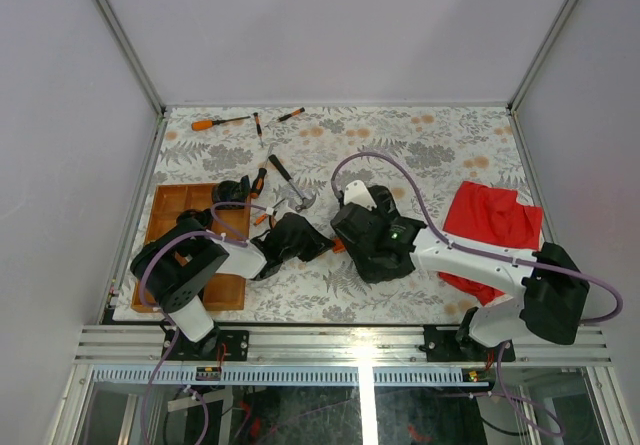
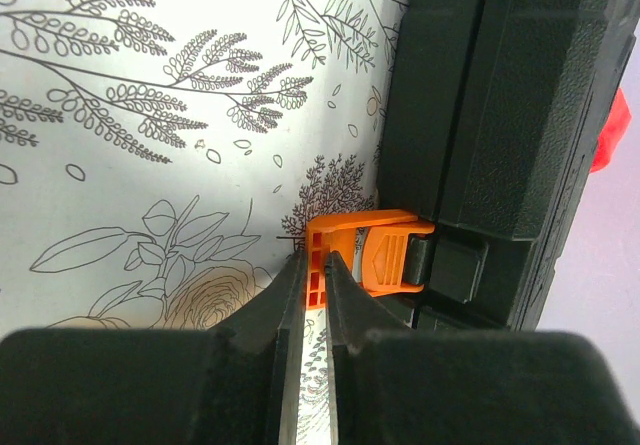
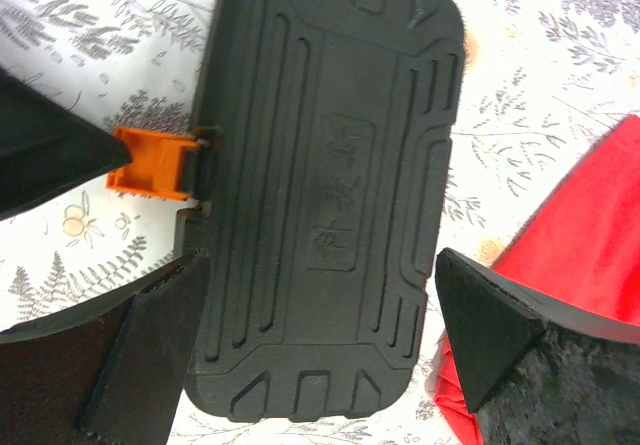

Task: Sort the tools into containers
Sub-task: Open the storage box at the center of the board.

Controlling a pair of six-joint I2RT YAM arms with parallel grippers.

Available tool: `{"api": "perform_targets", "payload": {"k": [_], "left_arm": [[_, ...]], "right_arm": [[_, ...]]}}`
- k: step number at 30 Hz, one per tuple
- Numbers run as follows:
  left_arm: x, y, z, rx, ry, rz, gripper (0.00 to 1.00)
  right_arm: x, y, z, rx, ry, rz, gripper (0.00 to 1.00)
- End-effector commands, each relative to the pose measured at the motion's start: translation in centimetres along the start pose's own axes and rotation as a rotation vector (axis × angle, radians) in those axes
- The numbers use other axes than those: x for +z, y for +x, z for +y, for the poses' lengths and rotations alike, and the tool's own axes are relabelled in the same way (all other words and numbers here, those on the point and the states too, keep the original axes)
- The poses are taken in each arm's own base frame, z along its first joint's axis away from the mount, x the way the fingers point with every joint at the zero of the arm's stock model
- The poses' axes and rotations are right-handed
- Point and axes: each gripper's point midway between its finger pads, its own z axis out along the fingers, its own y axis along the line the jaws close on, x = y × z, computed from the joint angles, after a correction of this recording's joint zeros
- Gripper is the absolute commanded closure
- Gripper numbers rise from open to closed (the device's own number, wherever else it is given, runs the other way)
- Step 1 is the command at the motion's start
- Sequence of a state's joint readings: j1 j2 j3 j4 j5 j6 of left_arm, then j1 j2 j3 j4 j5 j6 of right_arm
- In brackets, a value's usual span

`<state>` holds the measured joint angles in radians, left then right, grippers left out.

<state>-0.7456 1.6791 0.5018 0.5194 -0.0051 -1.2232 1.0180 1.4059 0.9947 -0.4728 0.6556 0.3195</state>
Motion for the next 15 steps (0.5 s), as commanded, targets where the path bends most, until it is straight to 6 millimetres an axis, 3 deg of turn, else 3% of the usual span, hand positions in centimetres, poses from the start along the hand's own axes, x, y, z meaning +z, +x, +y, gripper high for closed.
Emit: {"api": "perform_targets", "payload": {"k": [1,6,15], "left_arm": [[-2.0,3.3,12.5,0.074,-0.414,0.106,1.0],[-2.0,3.4,12.5,0.072,-0.411,0.11,1.0],[-1.9,3.5,12.5,0.063,-0.404,0.109,1.0]], "right_arm": [[0.1,0.1,2.6,-0.072,-0.062,-0.027,0.01],[0.2,0.3,4.2,-0.156,-0.023,-0.052,0.01],[1.2,1.9,4.4,-0.242,0.08,-0.044,0.01]]}}
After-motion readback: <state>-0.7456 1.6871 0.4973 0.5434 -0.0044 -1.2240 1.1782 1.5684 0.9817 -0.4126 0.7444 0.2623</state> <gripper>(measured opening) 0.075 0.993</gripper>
